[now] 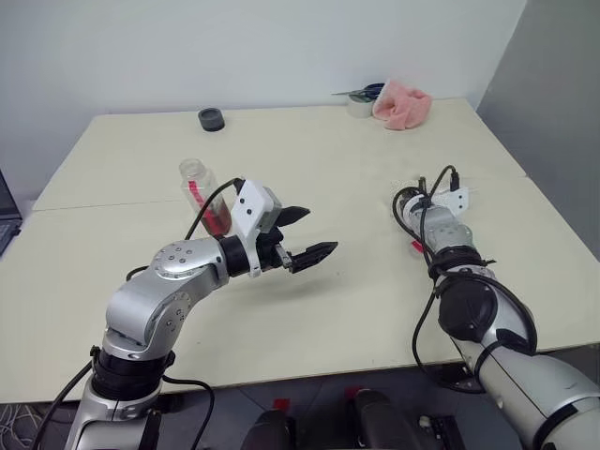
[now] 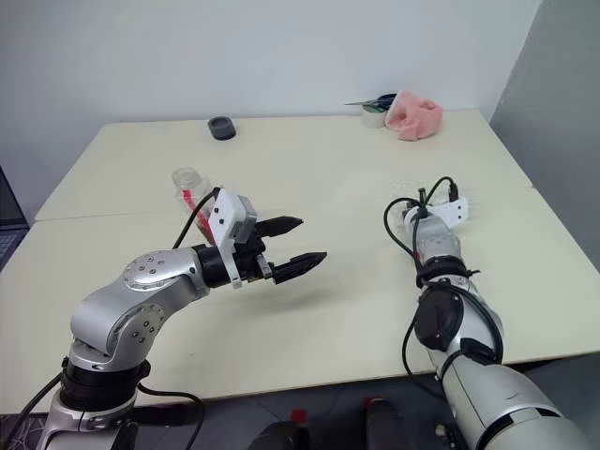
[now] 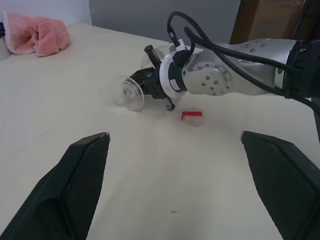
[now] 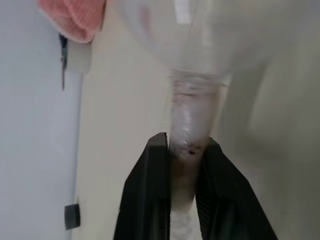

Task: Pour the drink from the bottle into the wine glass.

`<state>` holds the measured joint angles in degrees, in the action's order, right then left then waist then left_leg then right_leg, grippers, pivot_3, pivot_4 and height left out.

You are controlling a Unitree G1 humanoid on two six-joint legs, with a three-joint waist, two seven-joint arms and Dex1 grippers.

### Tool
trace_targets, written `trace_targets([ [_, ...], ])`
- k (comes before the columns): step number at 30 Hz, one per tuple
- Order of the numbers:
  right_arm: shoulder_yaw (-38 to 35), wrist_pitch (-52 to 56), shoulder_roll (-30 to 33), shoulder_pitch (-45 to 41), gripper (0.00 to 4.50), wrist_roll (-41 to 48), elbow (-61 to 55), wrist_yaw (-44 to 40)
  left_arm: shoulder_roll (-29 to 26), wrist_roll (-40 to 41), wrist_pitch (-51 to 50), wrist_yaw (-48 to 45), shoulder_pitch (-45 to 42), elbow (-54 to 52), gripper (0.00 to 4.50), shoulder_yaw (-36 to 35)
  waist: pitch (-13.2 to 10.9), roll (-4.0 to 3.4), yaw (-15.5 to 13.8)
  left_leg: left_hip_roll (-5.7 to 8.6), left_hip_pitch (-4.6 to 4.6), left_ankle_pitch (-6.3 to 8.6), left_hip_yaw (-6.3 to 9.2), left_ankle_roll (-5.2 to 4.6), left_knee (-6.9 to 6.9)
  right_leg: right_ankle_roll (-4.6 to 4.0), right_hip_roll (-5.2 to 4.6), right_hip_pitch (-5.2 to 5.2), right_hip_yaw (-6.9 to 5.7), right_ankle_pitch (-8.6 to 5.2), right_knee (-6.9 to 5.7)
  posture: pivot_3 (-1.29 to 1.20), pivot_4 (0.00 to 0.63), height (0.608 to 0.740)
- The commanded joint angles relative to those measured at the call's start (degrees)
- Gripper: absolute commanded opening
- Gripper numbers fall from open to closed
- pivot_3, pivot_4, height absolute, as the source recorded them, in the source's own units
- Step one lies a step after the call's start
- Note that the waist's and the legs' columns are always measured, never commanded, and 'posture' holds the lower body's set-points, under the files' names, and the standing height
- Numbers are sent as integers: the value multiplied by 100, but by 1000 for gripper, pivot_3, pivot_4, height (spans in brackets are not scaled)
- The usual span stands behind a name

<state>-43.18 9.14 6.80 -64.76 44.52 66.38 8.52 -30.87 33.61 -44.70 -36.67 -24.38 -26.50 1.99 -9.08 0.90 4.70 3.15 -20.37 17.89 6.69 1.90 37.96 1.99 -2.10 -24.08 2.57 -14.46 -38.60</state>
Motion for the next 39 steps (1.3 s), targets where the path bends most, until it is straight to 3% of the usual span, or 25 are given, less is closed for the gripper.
trace_targets([
  [1, 28, -7, 35, 82, 173, -60, 8, 73, 19, 50, 38, 20, -48, -201, 4500, -31, 0, 0, -10, 1, -3, 0, 4, 0, 0, 0, 0, -1, -2, 0, 1, 0, 150, 740],
  [4, 320, 32, 55, 79, 173, -343, -63, -172, 6, 64, 31, 23, -8, -237, 4500, -49, 0, 0, -7, 2, -3, -1, 4, 1, 1, 0, -1, -1, -1, 0, 1, 0, 150, 740],
  [11, 1912, -315, -133, -155, 173, -1703, -489, -1527, -288, 154, -59, 23, 557, -573, 4500, -358, -9, -13, 42, -2, -14, -6, -6, 11, -3, 0, -1, -21, 8, 0, -3, 0, 150, 740],
  [15, 3374, -1204, -424, -82, 173, -3088, -620, -2281, -578, 218, -135, 127, 1169, -845, 4500, -927, -10, -15, 47, -6, -28, -7, -5, 13, -5, 0, -1, -41, 6, 0, -4, 0, 150, 740],
  [19, 3925, -1943, -665, 65, 173, -3722, -410, -2380, -571, 261, -153, 389, 1643, -1172, 4500, -1136, -10, -15, 18, -3, -33, -7, 6, 14, -5, 0, -1, -46, 1, 0, -2, 0, 150, 740],
  [23, 4213, -2456, -871, 245, 173, -4153, -95, -2256, -512, 412, -248, 608, 1895, -1507, 4500, -1199, -11, -13, -92, 9, -43, -8, 36, 15, 3, 0, -10, -35, -8, 0, 10, 0, 150, 740],
  [31, 4377, -2459, -1010, 784, 173, -4470, 112, -2216, -470, 627, -255, 958, 2666, -1978, 4500, -1608, -10, -15, -129, 9, -38, -8, 38, 17, -1, -2, -9, -33, -11, -1, 8, 0, 150, 740],
  [39, 4419, -2076, -761, 2150, 173, -4432, -1065, -2512, -421, 502, -5, 1060, 3341, -2216, 4500, -1592, 0, -12, -217, 11, -24, -7, 63, 15, 0, -2, -9, 5, -26, -1, 38, 0, 150, 740],
])
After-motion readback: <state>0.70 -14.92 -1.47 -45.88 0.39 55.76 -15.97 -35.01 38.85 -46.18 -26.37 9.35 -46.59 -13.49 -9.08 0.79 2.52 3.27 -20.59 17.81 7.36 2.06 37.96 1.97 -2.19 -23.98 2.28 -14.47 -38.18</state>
